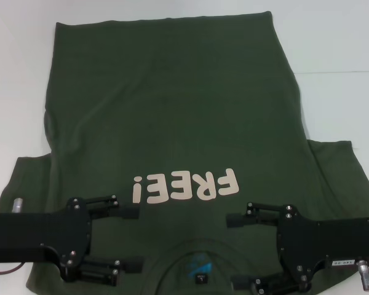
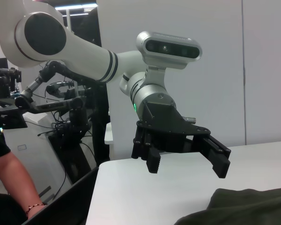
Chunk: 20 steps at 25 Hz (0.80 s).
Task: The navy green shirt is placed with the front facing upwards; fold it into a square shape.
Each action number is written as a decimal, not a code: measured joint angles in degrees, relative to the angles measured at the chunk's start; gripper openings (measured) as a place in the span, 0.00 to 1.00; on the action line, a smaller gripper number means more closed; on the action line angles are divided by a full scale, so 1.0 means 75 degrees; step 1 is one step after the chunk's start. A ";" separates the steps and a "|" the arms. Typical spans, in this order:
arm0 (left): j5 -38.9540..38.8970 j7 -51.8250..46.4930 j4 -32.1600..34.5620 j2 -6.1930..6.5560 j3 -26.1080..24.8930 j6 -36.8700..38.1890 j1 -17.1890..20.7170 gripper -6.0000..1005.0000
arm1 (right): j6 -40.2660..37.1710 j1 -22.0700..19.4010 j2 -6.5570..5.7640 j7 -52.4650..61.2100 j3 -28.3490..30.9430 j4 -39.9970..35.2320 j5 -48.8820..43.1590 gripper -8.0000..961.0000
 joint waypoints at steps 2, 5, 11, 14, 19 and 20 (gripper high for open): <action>0.0000 0.0022 -0.0020 0.0000 -0.0008 0.0002 -0.0005 0.90 | 0.0006 0.0011 0.0000 0.0000 -0.0001 0.0000 -0.0001 0.98; 0.0000 0.0027 -0.0028 0.0000 -0.0007 0.0004 -0.0013 0.90 | 0.0017 0.0023 0.0000 0.0002 -0.0001 0.0000 -0.0003 0.98; -0.0001 0.0028 -0.0033 0.0011 -0.0007 0.0008 -0.0038 0.90 | 0.0028 0.0043 0.0000 0.0009 -0.0002 0.0000 -0.0003 0.98; -0.0001 0.0029 -0.0045 0.0011 -0.0007 0.0010 -0.0046 0.90 | 0.0030 0.0056 -0.0001 0.0011 -0.0008 0.0030 0.0003 0.98; -0.0008 0.0029 -0.0057 0.0011 -0.0002 -0.0053 -0.0057 0.90 | 0.0286 0.0135 -0.0014 0.0454 0.0142 0.0065 0.0056 0.98; -0.0017 0.0028 -0.0060 0.0010 0.0007 -0.0087 -0.0060 0.90 | 0.0393 0.0163 -0.0012 0.0715 0.0191 0.0033 0.0067 0.98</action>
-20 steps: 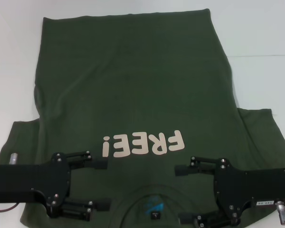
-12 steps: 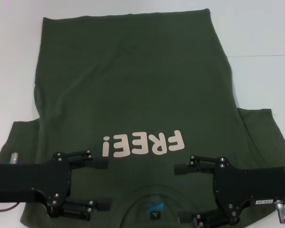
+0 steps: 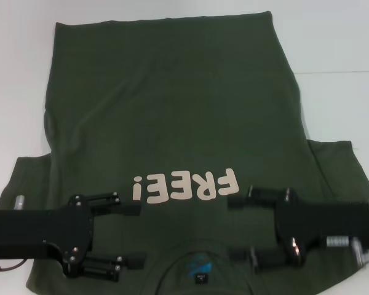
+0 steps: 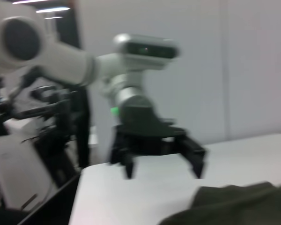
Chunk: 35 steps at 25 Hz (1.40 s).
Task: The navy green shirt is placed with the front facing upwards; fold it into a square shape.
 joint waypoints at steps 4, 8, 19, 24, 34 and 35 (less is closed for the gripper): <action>-0.0026 -0.0003 -0.0013 -0.0008 0.0024 -0.0076 -0.0032 0.90 | 0.0758 0.0201 -0.0062 0.2051 0.0148 -0.0580 -0.0012 0.98; -0.0032 -0.0035 -0.0031 -0.0016 0.0032 -0.0105 -0.0129 0.90 | 0.1694 0.0185 -0.0109 0.3824 0.0153 -0.1808 -0.0298 0.98; -0.0055 -0.0080 -0.0442 -0.0041 0.0042 -0.0458 -0.0437 0.90 | 0.1199 0.0262 -0.0240 0.7167 0.1101 -0.5137 -0.4204 0.98; -0.0062 -0.0082 -0.0532 -0.0050 0.0006 -0.0545 -0.0484 0.90 | -0.0217 0.0565 -0.0326 0.7591 0.1473 -0.5545 -0.5777 0.98; -0.0083 -0.0157 -0.0534 -0.0103 0.0008 -0.0696 -0.0534 0.90 | -0.0399 0.0943 -0.0283 0.8131 0.1367 -0.5412 -0.8062 0.98; -0.0083 -0.0158 -0.0534 -0.0104 0.0001 -0.0700 -0.0536 0.90 | -0.0367 0.0969 -0.0285 0.8249 0.1367 -0.5365 -0.8066 0.98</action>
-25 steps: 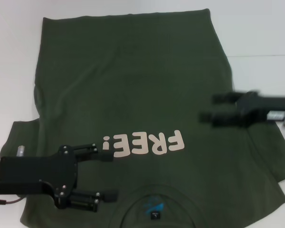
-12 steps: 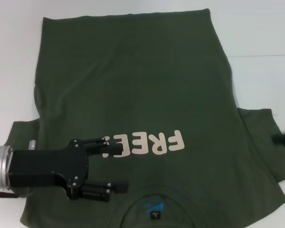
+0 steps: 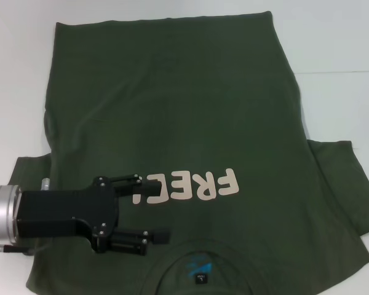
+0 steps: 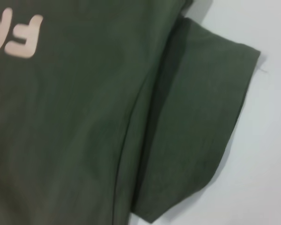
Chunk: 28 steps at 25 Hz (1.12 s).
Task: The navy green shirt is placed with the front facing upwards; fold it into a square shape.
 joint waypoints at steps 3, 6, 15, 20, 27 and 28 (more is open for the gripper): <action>0.0000 -0.0003 -0.0003 -0.0007 -0.0003 -0.0005 0.0001 0.90 | 0.0168 0.0073 -0.0001 0.0427 0.0001 0.0212 -0.0011 0.98; 0.0000 -0.0012 -0.0023 -0.0012 -0.0003 -0.0006 0.0013 0.90 | 0.0311 0.0169 0.0013 0.0820 -0.0003 0.0523 -0.0020 0.98; 0.0003 -0.0018 -0.0091 -0.0037 -0.0015 -0.0039 0.0059 0.90 | 0.0627 0.0371 0.0010 0.1779 0.0034 0.1133 -0.0030 0.98; 0.0005 -0.0018 -0.0174 -0.0105 -0.0015 -0.0080 0.0109 0.90 | 0.1050 0.0537 -0.0125 0.2139 0.0001 0.2127 -0.0033 0.98; 0.0005 -0.0019 -0.0177 -0.0114 -0.0015 -0.0100 0.0090 0.90 | 0.1157 0.0624 -0.0134 0.2262 -0.0005 0.2189 -0.0038 0.98; 0.0005 -0.0019 -0.0177 -0.0108 -0.0015 -0.0100 0.0081 0.90 | 0.1183 0.0632 -0.0133 0.2265 -0.0009 0.2189 -0.0039 0.98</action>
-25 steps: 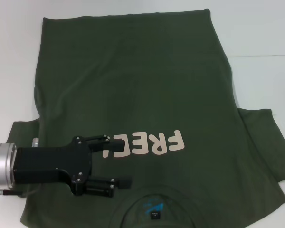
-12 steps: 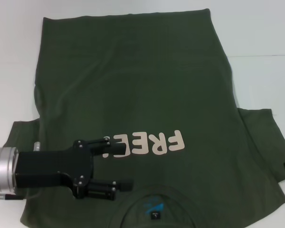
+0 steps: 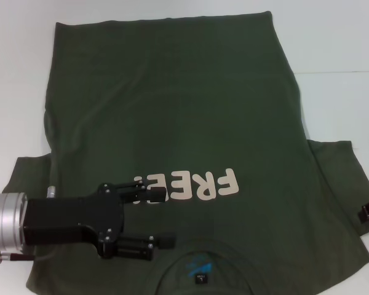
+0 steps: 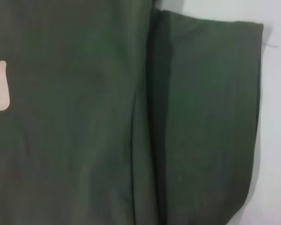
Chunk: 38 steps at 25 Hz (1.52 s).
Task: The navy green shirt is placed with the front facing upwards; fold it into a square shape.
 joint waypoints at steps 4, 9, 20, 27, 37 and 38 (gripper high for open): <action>0.0000 0.0000 0.0001 0.0007 0.0000 0.0003 -0.0014 0.90 | 0.0142 0.0010 0.0025 0.0004 -0.0006 0.0017 -0.0004 0.97; 0.0000 -0.0025 0.0001 0.0011 0.0000 0.0007 -0.0019 0.90 | 0.0268 0.0033 0.0010 0.0007 -0.0038 0.0208 -0.0005 0.92; 0.0000 -0.0057 0.0001 0.0014 0.0000 0.0000 -0.0014 0.90 | 0.0399 0.0074 0.0033 0.0027 -0.0112 0.0348 -0.0004 0.78; 0.0000 -0.0066 0.0001 0.0015 0.0000 0.0000 -0.0009 0.90 | 0.0449 0.0085 0.0037 0.0032 -0.0190 0.0411 -0.0004 0.67; 0.0000 -0.0070 0.0001 0.0015 0.0000 -0.0011 -0.0020 0.90 | 0.0500 0.0110 0.0032 0.0050 -0.0213 0.0557 -0.0004 0.55; 0.0000 -0.0070 0.0001 0.0015 0.0001 -0.0011 -0.0023 0.90 | 0.0512 0.0110 0.0032 0.0065 -0.0230 0.0571 -0.0004 0.54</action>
